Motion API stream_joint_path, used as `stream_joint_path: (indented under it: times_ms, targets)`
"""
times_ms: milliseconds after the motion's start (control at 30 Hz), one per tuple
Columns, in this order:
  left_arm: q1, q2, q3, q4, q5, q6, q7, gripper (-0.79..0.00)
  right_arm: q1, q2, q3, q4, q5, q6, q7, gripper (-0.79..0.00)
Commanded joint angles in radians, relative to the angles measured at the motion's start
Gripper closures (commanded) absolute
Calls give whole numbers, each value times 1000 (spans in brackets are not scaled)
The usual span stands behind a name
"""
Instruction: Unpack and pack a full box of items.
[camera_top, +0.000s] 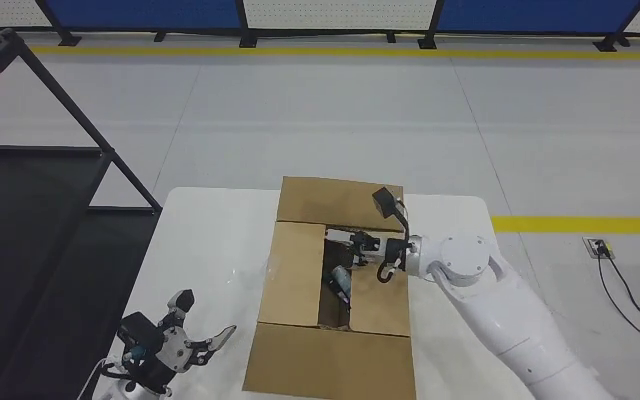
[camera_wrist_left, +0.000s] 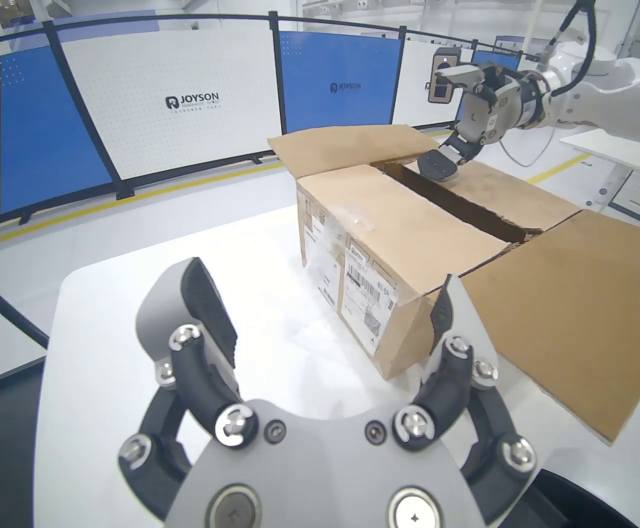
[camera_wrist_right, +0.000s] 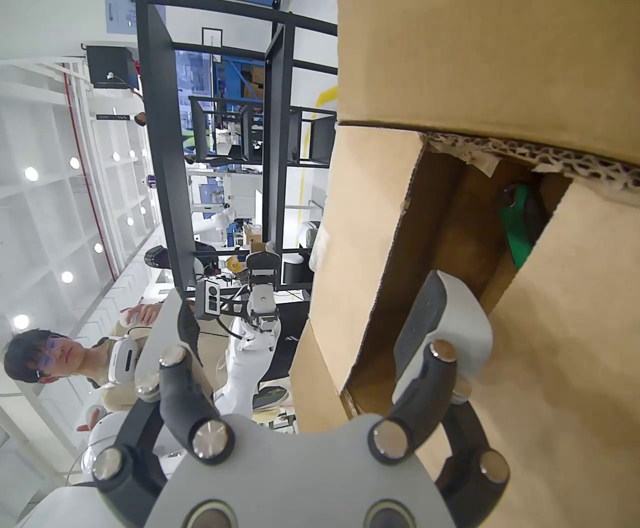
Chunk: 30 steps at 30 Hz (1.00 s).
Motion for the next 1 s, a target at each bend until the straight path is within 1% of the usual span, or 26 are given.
stream_joint_path:
  times_ms: [0,167,300,433,500,633,800,967]
  targets:
    - [-6,-1,4,5,7,25,-10,-785,13,-11,-20,25,5,6,4,-785]
    - [-11,-3,21,14,8,48,-15,-785,54,-44,-73,93,30,0,19,-785]
    - [-14,-4,29,16,-18,41,-22,-785,90,-73,-105,141,66,-14,38,-785]
    - [-14,-5,42,4,-15,55,-27,-785,124,-101,-123,183,116,-42,64,-785]
    - [-13,-5,48,3,-21,41,-25,-785,137,-112,-117,196,157,-61,72,-785]
    - [-15,-4,46,14,-28,29,-24,-785,155,-124,-109,204,193,-85,98,-785]
    - [-16,-4,50,19,-37,27,-20,-785,169,-142,-107,181,221,-82,86,-785]
    - [3,-4,53,-16,-18,33,-10,-785,180,-166,-120,153,246,-80,48,-785]
